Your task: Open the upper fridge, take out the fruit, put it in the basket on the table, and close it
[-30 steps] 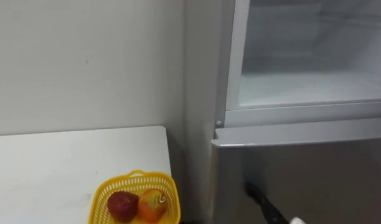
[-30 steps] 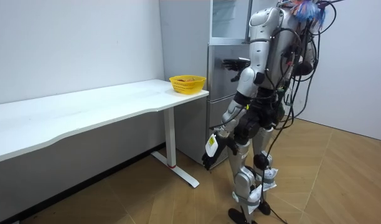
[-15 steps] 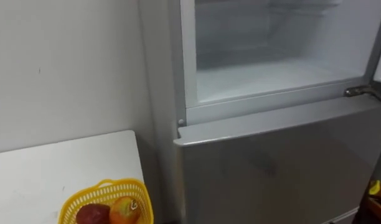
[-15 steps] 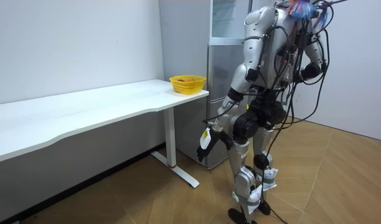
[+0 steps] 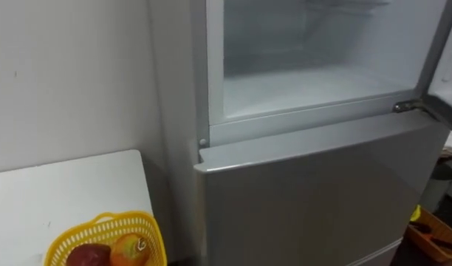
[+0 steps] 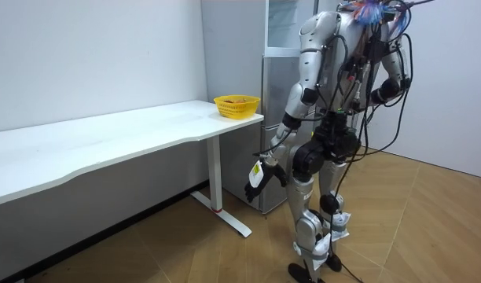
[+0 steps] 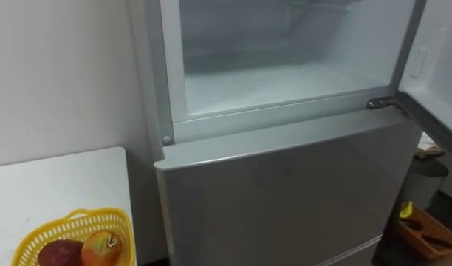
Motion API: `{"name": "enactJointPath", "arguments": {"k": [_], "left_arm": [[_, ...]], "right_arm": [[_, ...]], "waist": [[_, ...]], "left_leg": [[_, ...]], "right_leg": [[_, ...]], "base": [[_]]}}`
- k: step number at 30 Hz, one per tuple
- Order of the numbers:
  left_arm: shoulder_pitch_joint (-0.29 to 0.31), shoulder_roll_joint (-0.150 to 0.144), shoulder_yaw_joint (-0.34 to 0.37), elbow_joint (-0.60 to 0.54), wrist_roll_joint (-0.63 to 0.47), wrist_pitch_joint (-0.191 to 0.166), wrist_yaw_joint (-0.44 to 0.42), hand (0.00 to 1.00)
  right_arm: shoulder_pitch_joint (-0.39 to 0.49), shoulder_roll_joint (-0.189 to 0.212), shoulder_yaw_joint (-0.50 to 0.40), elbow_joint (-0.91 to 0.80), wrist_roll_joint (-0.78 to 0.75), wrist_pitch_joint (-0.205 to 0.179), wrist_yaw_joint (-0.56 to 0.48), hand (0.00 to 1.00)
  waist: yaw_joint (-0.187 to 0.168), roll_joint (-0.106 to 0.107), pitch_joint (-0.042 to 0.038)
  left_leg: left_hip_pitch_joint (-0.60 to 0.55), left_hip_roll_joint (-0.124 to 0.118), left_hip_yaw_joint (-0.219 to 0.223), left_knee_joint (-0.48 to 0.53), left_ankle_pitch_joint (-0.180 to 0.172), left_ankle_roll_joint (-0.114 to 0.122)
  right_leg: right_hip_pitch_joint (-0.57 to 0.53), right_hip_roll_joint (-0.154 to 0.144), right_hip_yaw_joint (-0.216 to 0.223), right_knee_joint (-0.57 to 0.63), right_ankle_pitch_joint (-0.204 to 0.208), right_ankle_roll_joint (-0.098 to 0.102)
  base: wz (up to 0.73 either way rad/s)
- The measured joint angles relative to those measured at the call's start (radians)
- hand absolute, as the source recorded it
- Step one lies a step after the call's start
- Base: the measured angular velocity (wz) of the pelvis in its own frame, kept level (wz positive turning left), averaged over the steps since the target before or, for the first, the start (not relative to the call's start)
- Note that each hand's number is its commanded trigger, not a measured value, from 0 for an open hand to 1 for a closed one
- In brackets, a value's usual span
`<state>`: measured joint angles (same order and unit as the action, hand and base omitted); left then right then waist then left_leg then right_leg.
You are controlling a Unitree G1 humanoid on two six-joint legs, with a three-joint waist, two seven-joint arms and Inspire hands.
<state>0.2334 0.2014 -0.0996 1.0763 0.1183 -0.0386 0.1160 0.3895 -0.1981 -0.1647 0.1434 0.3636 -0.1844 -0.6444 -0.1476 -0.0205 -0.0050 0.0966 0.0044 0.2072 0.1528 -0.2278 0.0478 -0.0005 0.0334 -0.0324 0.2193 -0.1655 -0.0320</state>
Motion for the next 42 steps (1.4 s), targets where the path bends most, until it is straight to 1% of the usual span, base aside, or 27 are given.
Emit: {"name": "enactJointPath", "arguments": {"k": [1, 3, 4, 6, 7, 9, 12, 14, 15, 17, 18, 21, 22, 23, 25, 29, 30, 35, 37, 39, 42], "left_arm": [[0.003, 0.004, 0.0, -0.002, -0.001, 0.0, 0.0, 0.0], [0.015, 0.02, 0.01, -0.007, -0.005, 0.0, 0.0, 0.0], [0.016, 0.021, 0.012, -0.007, -0.006, 0.0, 0.0, 0.0], [0.021, 0.021, 0.025, -0.008, -0.005, 0.0, 0.0, 0.0], [0.02, 0.021, 0.031, -0.011, -0.005, 0.001, 0.0, 0.0], [0.031, 0.02, 0.066, -0.038, -0.005, 0.003, 0.001, 0.0], [0.034, 0.021, 0.095, -0.065, 0.003, 0.003, 0.001, 0.0], [0.04, 0.021, 0.099, -0.079, 0.003, 0.003, 0.001, 0.0], [0.045, 0.021, 0.101, -0.088, 0.003, 0.003, 0.001, 0.0], [0.045, 0.021, 0.102, -0.088, 0.003, 0.003, -0.004, 0.0], [0.044, 0.021, 0.115, -0.085, 0.003, 0.003, -0.015, 0.0], [0.042, 0.022, 0.141, -0.084, 0.003, 0.002, -0.023, 0.0], [0.043, 0.022, 0.144, -0.084, 0.005, 0.002, -0.024, 0.0], [0.046, 0.021, 0.152, -0.084, 0.009, 0.002, -0.026, 0.0], [0.047, 0.022, 0.158, -0.073, 0.012, 0.002, -0.028, 0.0], [0.046, 0.021, 0.157, -0.074, 0.013, 0.002, -0.03, 0.0], [0.048, 0.02, 0.157, -0.074, 0.013, 0.002, -0.031, 0.0], [0.042, 0.018, 0.166, -0.072, 0.048, 0.001, -0.032, 0.0], [0.043, 0.016, 0.174, -0.07, 0.051, -0.006, -0.032, 0.0], [0.044, 0.014, 0.176, -0.065, 0.051, -0.007, -0.032, 0.0], [0.048, 0.012, 0.183, -0.065, 0.052, -0.014, -0.032, 0.0]], "right_arm": [[-0.002, -0.003, -0.015, -0.01, 0.022, 0.0, -0.018, 0.0], [-0.029, -0.019, -0.073, -0.018, 0.072, -0.003, -0.095, 0.0], [-0.035, -0.022, -0.089, -0.018, 0.072, -0.003, -0.111, 0.0], [-0.071, -0.023, -0.163, -0.018, 0.083, -0.012, -0.188, 0.0], [-0.08, -0.023, -0.181, -0.018, 0.091, -0.015, -0.206, 0.0], [-0.115, -0.035, -0.24, -0.019, 0.132, -0.018, -0.275, 0.0], [-0.129, -0.05, -0.301, -0.051, 0.189, -0.021, -0.319, 0.0], [-0.135, -0.052, -0.34, -0.085, 0.189, -0.026, -0.336, 0.0], [-0.143, -0.054, -0.36, -0.099, 0.188, -0.035, -0.343, 0.0], [-0.145, -0.056, -0.38, -0.145, 0.189, -0.035, -0.352, 0.0], [-0.15, -0.06, -0.387, -0.179, 0.189, -0.035, -0.357, 0.0], [-0.165, -0.082, -0.421, -0.224, 0.19, -0.037, -0.354, 0.0], [-0.165, -0.084, -0.429, -0.237, 0.195, -0.037, -0.351, 0.0], [-0.165, -0.084, -0.443, -0.27, 0.215, -0.037, -0.345, 0.0], [-0.172, -0.091, -0.451, -0.34, 0.306, -0.044, -0.334, 0.0], [-0.174, -0.107, -0.447, -0.387, 0.391, -0.045, -0.281, 0.0], [-0.175, -0.107, -0.446, -0.399, 0.42, -0.043, -0.268, 0.0], [-0.176, -0.107, -0.432, -0.437, 0.424, -0.042, -0.207, 0.0], [-0.176, -0.107, -0.424, -0.445, 0.426, -0.042, -0.181, 0.0], [-0.175, -0.107, -0.412, -0.466, 0.442, -0.042, -0.157, 0.0], [-0.176, -0.107, -0.407, -0.478, 0.461, -0.042, -0.132, 0.0]], "waist": [[0.0, -0.002, 0.0001], [-0.008, -0.014, -0.0006], [-0.01, -0.016, -0.0005], [-0.013, -0.021, -0.0006], [-0.013, -0.022, -0.0006], [-0.012, -0.03, -0.0015], [-0.017, -0.035, -0.0013], [-0.027, -0.034, -0.0015], [-0.032, -0.034, -0.0015], [-0.038, -0.036, -0.0014], [-0.041, -0.037, -0.0015], [-0.044, -0.044, -0.0021], [-0.044, -0.046, -0.0021], [-0.043, -0.049, -0.0023], [-0.041, -0.053, -0.0023], [-0.039, -0.057, -0.0033], [-0.037, -0.057, -0.0022], [-0.031, -0.046, 0.0029], [-0.028, -0.045, 0.0038], [-0.029, -0.04, 0.0067], [-0.026, -0.039, 0.0076]], "left_leg": [[0.0, 0.0, -0.001, 0.0, 0.0, 0.0], [0.0, 0.0, -0.005, 0.0, 0.0, 0.0], [0.0, 0.0, -0.007, 0.0, 0.0, 0.0], [0.0, -0.001, -0.007, -0.001, 0.0, 0.0], [0.0, -0.001, -0.007, -0.001, 0.0, 0.0], [-0.012, -0.002, -0.008, -0.002, 0.0, 0.0], [-0.026, -0.003, -0.014, 0.0, 0.0, 0.0], [-0.03, -0.003, -0.018, 0.0, 0.0, 0.0], [-0.034, -0.003, -0.018, 0.0, 0.0, 0.0], [-0.036, -0.009, -0.017, 0.0, 0.001, 0.0], [-0.038, -0.009, -0.017, 0.0, 0.001, 0.0], [-0.038, -0.009, -0.015, 0.0, 0.001, -0.001], [-0.038, -0.009, -0.016, 0.0, 0.001, -0.001], [-0.037, -0.01, -0.016, -0.001, 0.001, -0.001], [-0.034, -0.01, -0.015, -0.001, 0.001, -0.001], [-0.031, -0.01, -0.015, 0.0, 0.001, -0.001], [-0.03, -0.01, -0.015, 0.0, 0.001, -0.001], [-0.03, -0.012, -0.006, 0.002, 0.001, -0.001], [-0.03, -0.012, -0.006, 0.004, 0.001, -0.001], [-0.03, -0.012, -0.006, 0.008, 0.001, -0.001], [-0.031, -0.012, -0.008, 0.008, 0.002, -0.002]], "right_leg": [[-0.002, 0.0, 0.0, 0.0, -0.001, 0.0], [-0.002, 0.001, 0.0, -0.001, -0.002, -0.001], [0.0, 0.001, 0.0, -0.001, -0.002, -0.001], [0.001, 0.002, 0.002, -0.001, -0.002, 0.0], [-0.002, 0.001, 0.001, -0.001, -0.002, 0.0], [-0.016, 0.001, 0.001, 0.001, -0.004, 0.0], [-0.023, 0.002, -0.001, 0.001, -0.003, 0.0], [-0.025, 0.001, -0.003, 0.0, -0.003, 0.0], [-0.028, 0.002, -0.002, 0.0, -0.003, 0.0], [-0.032, 0.002, 0.0, 0.001, -0.005, 0.0], [-0.035, 0.002, 0.001, 0.003, -0.005, -0.001], [-0.036, 0.002, 0.002, 0.003, -0.006, -0.001], [-0.036, 0.002, 0.001, 0.002, -0.006, -0.001], [-0.036, 0.002, 0.0, 0.002, -0.006, -0.001], [-0.034, 0.002, -0.001, 0.002, -0.006, -0.001], [-0.03, 0.001, -0.001, 0.002, -0.006, -0.001], [-0.028, 0.001, 0.0, 0.004, -0.006, -0.001], [-0.042, 0.0, 0.002, 0.028, -0.015, -0.002], [-0.047, -0.001, 0.002, 0.039, -0.019, -0.003], [-0.054, -0.002, 0.001, 0.04, -0.022, -0.005], [-0.059, -0.003, 0.0, 0.046, -0.025, -0.006]], "base": [[0.0], [0.02], [0.0], [0.0], [0.0], [0.0], [0.03], [0.07], [0.03], [-0.02], [-0.05], [-0.01], [0.0], [0.0], [0.0], [0.0], [0.0], [-0.03], [0.0], [0.0], [0.0]]}}
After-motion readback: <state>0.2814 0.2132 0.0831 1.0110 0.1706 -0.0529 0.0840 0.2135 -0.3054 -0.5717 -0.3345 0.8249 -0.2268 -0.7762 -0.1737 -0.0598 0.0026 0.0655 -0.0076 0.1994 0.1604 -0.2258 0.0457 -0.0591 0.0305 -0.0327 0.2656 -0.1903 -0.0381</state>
